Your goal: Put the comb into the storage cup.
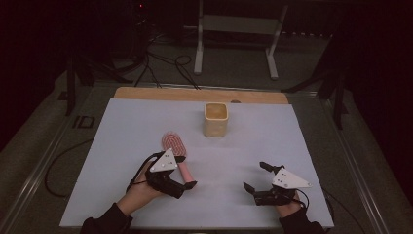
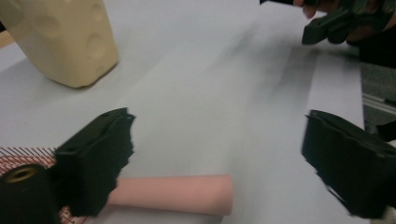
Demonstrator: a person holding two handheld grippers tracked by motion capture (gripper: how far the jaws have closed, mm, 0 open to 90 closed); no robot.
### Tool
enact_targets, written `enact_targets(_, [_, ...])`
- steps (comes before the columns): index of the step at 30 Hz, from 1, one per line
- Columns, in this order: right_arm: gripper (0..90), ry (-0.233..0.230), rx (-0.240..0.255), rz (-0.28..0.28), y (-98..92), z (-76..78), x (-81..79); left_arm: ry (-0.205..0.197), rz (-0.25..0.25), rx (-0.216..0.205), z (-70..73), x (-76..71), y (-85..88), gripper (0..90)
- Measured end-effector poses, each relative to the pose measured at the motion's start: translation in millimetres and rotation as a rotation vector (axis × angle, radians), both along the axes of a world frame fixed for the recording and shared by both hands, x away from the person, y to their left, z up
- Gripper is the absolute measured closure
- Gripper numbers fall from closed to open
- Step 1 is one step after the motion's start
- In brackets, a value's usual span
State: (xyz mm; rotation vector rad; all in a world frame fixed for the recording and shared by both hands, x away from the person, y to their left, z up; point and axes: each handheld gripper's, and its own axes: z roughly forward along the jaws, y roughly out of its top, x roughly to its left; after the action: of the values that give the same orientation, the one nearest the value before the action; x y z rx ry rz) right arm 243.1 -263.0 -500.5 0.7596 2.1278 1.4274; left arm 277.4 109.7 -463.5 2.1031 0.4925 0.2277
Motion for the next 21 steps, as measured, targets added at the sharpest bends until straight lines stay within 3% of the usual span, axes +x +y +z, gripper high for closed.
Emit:
enact_targets(7, [8.7,0.003,0.003,0.004,0.8,-0.2,0.1,0.048,-0.007,0.032,-9.4,7.0,-8.4,32.6])
enact_targets(17, [8.7,0.002,0.002,0.005,1.1,-0.1,0.3,0.066,0.028,0.1,-20.8,13.3,-21.0,57.4])
enact_targets(21, [8.7,0.0,-0.007,0.008,1.4,-0.4,0.3,0.075,0.017,0.117,-24.8,14.5,-27.1,64.6])
